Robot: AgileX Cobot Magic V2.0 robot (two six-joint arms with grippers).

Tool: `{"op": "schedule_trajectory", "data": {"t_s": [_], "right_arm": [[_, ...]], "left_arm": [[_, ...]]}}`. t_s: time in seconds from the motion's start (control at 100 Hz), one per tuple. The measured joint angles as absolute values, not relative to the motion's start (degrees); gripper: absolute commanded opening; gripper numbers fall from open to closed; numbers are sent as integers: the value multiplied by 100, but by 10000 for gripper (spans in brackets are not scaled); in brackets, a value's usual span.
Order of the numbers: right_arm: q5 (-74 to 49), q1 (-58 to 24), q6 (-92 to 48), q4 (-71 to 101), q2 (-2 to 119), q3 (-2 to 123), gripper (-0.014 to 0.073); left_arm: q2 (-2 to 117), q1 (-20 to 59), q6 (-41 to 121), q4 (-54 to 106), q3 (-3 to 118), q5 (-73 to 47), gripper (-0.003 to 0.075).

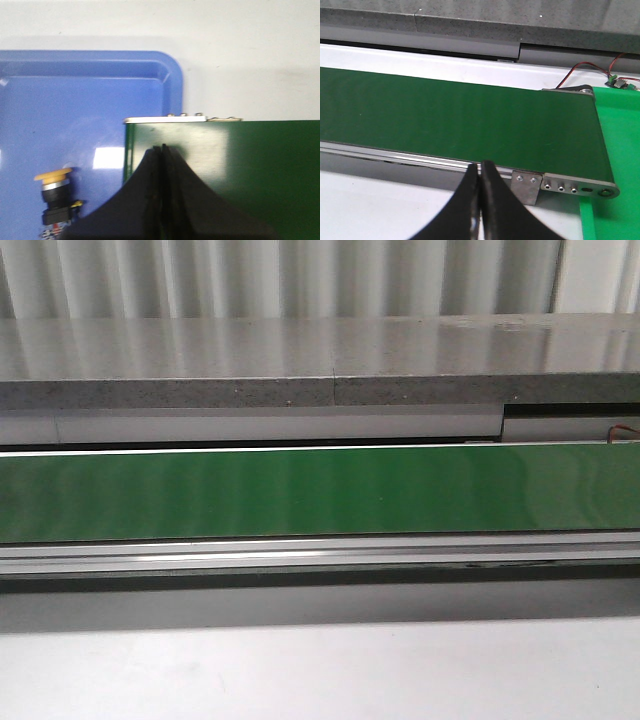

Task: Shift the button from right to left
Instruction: 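Open the left gripper and raise it away from the blue tray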

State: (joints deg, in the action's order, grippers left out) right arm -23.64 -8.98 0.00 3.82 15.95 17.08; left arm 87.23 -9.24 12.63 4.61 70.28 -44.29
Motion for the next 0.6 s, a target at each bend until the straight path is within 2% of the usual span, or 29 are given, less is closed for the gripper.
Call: {"op": "schedule_trajectory", "data": {"t_s": [0.33, 0.6], "right_arm": [[-2364, -898, -30, 382, 1595, 1708, -67], [-2364, -898, 0, 382, 1595, 1708, -67]], "left_arm": [[7608, -8, 1246, 649, 5996, -3829, -20], [6463, 269, 1233, 854, 4955, -3273, -20]]}}
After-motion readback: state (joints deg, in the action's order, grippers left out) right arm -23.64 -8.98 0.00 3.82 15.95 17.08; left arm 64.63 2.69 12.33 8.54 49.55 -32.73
